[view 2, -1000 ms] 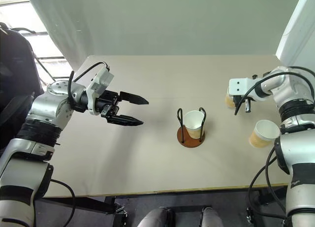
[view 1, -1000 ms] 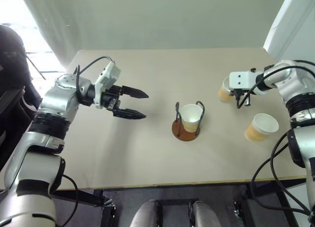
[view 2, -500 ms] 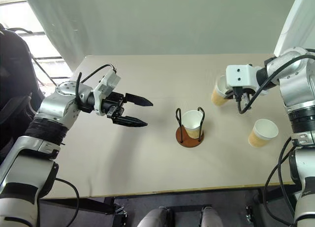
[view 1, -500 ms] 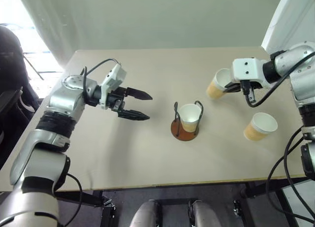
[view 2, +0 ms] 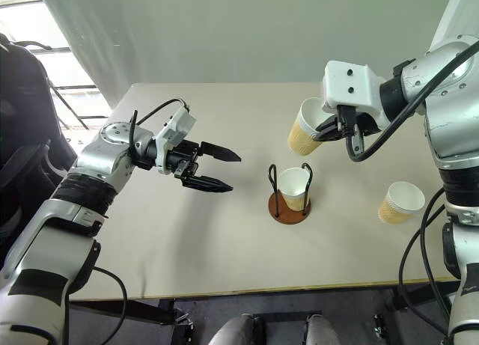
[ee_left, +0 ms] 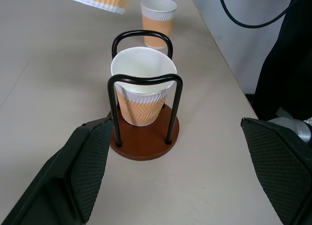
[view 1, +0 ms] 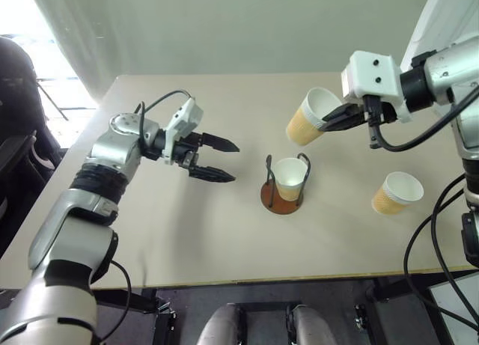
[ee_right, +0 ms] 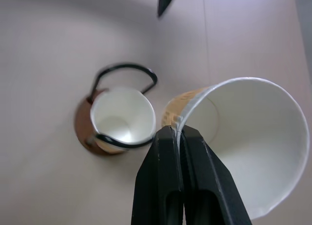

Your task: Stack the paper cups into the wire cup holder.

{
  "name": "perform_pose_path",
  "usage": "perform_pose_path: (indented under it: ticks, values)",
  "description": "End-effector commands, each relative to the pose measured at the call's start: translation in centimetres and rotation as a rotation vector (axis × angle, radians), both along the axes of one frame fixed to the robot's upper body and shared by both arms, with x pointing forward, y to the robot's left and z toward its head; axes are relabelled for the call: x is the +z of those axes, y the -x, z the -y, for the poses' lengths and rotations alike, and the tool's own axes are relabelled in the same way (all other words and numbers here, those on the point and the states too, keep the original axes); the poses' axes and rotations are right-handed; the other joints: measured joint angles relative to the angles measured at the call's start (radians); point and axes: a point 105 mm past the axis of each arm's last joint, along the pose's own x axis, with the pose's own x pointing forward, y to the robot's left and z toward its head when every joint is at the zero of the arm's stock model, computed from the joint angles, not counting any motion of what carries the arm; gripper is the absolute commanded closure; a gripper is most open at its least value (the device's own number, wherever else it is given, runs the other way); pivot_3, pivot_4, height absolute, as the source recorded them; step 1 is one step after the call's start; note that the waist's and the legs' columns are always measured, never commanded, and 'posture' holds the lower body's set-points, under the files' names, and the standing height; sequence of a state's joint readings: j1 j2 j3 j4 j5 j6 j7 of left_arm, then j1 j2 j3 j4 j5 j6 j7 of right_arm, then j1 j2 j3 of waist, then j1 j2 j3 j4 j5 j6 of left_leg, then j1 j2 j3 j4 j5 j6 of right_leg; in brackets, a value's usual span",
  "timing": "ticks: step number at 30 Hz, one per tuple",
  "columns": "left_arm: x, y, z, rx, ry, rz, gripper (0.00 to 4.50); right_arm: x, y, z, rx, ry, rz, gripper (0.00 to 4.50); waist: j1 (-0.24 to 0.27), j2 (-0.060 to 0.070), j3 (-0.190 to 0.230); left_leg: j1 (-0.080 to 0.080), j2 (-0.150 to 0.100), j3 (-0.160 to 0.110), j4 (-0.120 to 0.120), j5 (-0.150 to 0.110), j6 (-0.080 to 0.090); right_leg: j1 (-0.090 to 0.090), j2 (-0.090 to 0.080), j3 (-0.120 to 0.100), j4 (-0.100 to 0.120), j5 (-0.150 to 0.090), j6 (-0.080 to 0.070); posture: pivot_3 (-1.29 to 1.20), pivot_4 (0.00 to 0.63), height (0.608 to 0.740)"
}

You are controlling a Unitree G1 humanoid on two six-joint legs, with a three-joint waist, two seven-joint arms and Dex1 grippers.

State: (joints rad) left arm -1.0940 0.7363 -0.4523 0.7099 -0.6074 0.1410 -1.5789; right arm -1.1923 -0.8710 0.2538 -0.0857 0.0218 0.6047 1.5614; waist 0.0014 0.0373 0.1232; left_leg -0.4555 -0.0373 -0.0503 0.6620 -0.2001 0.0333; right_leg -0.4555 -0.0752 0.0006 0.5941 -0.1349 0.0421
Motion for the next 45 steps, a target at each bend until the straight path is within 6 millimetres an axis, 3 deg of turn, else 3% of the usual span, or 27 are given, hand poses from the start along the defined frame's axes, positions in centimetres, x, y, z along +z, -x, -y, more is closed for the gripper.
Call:
perform_pose_path:
  ticks: [1, 17, 30, 45]
  values:
    - [1.3, 0.3, 0.3, -0.05, 0.02, 0.041, 0.0, 1.1, 1.3, -0.8, 0.034, -0.026, 0.022, 4.48, 0.0, 0.0, 0.0, 0.0, 0.0, 0.0, 0.0, 0.0, 0.0, 0.0, 0.0, 0.0, 0.0, -0.001, 0.001, 0.0, 0.15, 0.74]
    - [1.2, 0.3, -0.1, -0.042, 0.027, 0.042, 0.0, -2.5, 1.8, -0.6, 0.068, 0.059, -0.047, 4.48, 0.003, 0.0, 0.0, 0.0, 0.0, 0.0, 0.001, -0.001, 0.001, 0.0, 0.0, 0.001, 0.001, -0.005, 0.004, 0.0, 0.15, 0.74]
    - [1.2, 0.3, 0.1, -0.047, 0.029, 0.047, 0.0, -3.6, 2.5, -1.1, 0.106, 0.082, -0.072, 4.48, 0.003, -0.001, 0.0, 0.0, 0.0, 0.0, 0.002, 0.0, 0.003, 0.0, 0.0, 0.001, 0.005, -0.005, 0.003, 0.0, 0.15, 0.74]
    - [1.2, 0.5, 0.1, -0.05, 0.031, 0.043, 0.0, -4.4, 1.8, -1.7, 0.136, 0.124, -0.027, 4.48, 0.003, -0.001, 0.0, 0.001, 0.0, 0.0, 0.003, 0.001, 0.004, 0.0, 0.0, 0.001, 0.007, -0.005, 0.003, 0.0, 0.15, 0.74]
